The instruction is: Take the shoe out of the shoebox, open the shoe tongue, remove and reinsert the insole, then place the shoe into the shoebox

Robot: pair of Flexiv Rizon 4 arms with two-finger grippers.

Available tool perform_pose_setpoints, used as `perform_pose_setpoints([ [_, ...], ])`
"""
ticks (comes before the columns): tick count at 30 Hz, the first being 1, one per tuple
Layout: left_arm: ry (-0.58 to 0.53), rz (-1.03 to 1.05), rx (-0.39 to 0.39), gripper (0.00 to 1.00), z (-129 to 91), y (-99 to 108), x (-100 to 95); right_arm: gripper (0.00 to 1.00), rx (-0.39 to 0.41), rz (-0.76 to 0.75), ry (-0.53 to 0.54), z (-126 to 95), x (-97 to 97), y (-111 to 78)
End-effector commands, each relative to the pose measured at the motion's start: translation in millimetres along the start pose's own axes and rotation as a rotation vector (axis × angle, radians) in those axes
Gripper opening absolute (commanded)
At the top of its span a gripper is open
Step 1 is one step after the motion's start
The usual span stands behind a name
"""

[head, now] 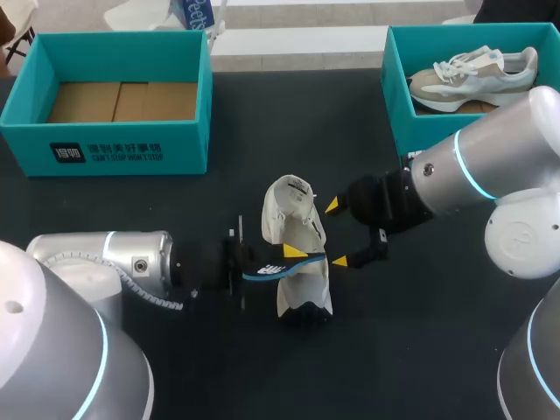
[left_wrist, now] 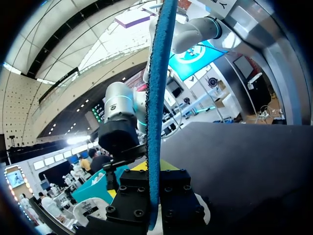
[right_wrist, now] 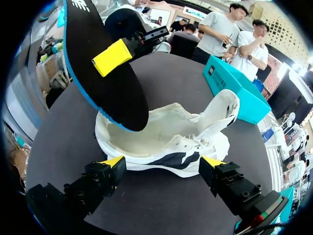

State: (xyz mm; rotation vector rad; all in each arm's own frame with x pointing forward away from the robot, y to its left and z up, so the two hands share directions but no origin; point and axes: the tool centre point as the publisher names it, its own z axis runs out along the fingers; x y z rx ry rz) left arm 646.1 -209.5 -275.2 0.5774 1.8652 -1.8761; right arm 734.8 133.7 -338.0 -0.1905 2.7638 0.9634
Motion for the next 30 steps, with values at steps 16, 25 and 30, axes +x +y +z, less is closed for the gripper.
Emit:
perform_pose_setpoints([
  [16,0.03,0.013,0.006,0.0,10,41,2.8,1.0,0.002,0.0,-0.004,1,1.5,0.8],
  [25,0.049,0.058,-0.02,0.0,12,55,4.2,1.0,0.002,0.0,-0.004,1,1.5,0.8],
  [30,0.054,0.063,-0.031,0.0,12,66,4.3,1.0,0.002,0.0,-0.004,1,1.5,0.8],
])
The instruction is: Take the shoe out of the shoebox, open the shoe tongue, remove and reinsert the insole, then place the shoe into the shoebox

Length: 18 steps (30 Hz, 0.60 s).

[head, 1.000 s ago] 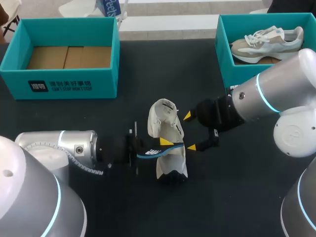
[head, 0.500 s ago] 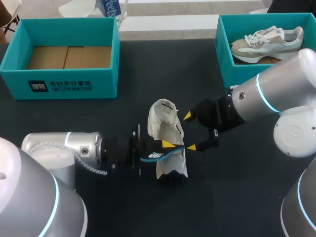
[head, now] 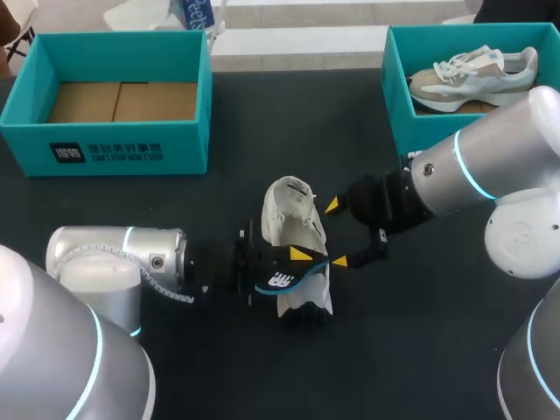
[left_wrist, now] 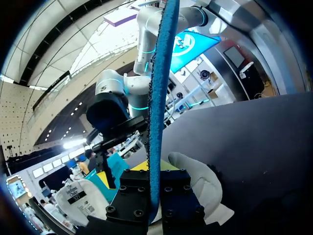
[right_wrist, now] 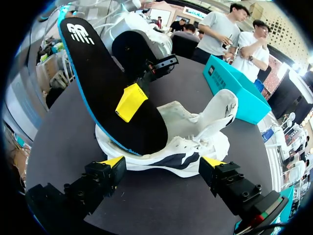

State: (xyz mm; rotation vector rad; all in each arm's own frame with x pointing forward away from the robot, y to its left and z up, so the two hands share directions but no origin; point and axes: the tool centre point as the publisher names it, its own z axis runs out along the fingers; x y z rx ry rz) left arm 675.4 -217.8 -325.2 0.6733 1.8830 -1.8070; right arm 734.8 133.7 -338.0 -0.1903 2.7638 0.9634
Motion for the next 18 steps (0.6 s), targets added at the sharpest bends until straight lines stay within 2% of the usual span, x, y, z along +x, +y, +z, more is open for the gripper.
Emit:
perform_pose_setpoints([
  [1,-0.001,0.002,-0.005,0.0,4,10,-0.5,1.0,0.002,0.0,-0.004,1,1.5,0.8],
  [18,-0.005,0.024,-0.053,0.0,3,54,-10.7,1.0,0.002,0.0,-0.004,1,1.5,0.8],
])
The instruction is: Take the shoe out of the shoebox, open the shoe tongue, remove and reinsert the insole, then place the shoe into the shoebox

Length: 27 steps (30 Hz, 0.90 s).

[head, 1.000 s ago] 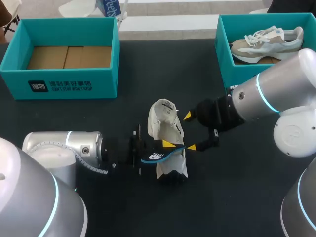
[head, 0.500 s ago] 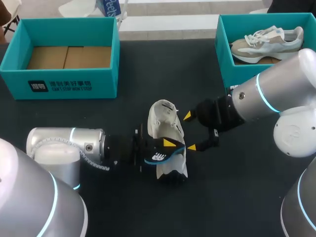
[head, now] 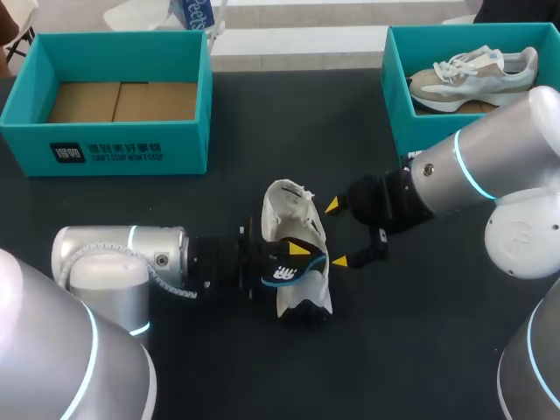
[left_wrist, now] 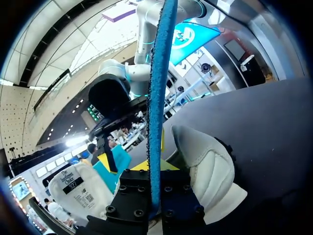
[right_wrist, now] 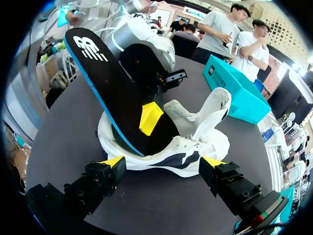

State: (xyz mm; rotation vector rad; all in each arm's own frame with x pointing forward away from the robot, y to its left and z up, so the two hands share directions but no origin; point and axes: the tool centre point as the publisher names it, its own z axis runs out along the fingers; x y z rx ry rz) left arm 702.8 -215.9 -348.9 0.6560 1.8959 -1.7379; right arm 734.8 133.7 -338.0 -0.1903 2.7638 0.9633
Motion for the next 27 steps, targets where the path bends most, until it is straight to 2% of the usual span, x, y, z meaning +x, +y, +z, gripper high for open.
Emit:
perform_pose_setpoints([
  [1,0.011,-0.001,-0.004,0.0,5,20,-4.3,1.0,0.002,0.0,-0.004,1,1.5,0.8],
  [5,0.003,-0.005,-0.013,0.0,4,23,-6.3,1.0,0.002,0.0,-0.004,1,1.5,0.8],
  [8,-0.003,-0.009,-0.006,0.0,4,17,-8.1,1.0,0.002,0.0,-0.004,1,1.5,0.8],
  [10,-0.005,-0.01,-0.002,0.29,4,13,-8.9,1.0,0.002,0.0,-0.004,1,1.5,0.8],
  [11,-0.006,-0.006,0.006,0.4,3,10,-9.2,1.0,0.002,0.0,-0.004,1,1.5,0.8],
  [12,-0.007,-0.004,0.01,0.43,3,8,-9.6,1.0,0.002,0.0,-0.004,1,1.5,0.8],
  [15,-0.009,0.002,0.017,0.48,3,1,-13.2,1.0,0.002,0.0,-0.004,1,1.5,0.8],
  [27,-0.034,0.029,0.052,0.45,3,-16,-27.7,1.0,0.002,0.0,-0.004,1,1.5,0.8],
])
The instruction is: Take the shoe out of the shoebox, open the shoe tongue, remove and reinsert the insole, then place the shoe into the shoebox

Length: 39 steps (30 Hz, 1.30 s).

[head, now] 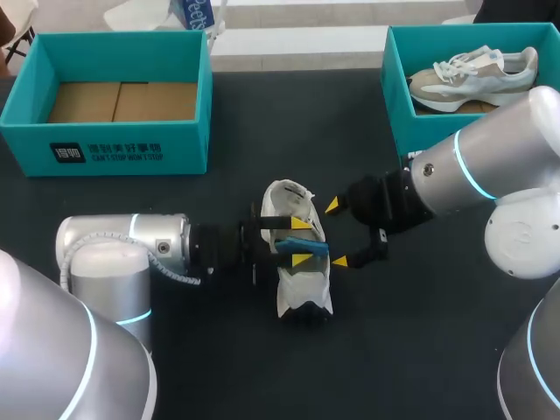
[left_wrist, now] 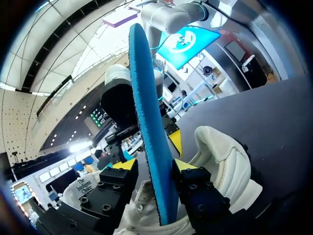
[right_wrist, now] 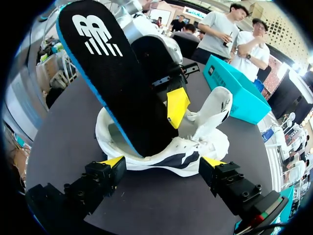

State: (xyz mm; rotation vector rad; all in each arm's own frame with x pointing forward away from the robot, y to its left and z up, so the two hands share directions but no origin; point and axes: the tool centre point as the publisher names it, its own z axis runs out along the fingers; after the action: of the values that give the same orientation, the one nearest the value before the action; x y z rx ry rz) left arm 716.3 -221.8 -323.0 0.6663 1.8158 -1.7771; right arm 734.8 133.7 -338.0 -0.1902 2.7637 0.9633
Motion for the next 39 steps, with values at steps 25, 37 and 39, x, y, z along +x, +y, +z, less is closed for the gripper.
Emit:
perform_pose_setpoints([
  [25,-0.001,-0.021,-0.033,0.3,-38,-26,19.7,1.0,0.002,0.0,-0.004,1,1.5,0.8],
  [37,0.043,-0.027,-0.038,0.0,-31,-17,26.5,1.0,0.002,0.0,-0.004,1,1.5,0.8],
  [39,0.047,-0.025,-0.045,0.0,-31,-13,27.7,1.0,0.002,0.0,-0.004,1,1.5,0.8],
])
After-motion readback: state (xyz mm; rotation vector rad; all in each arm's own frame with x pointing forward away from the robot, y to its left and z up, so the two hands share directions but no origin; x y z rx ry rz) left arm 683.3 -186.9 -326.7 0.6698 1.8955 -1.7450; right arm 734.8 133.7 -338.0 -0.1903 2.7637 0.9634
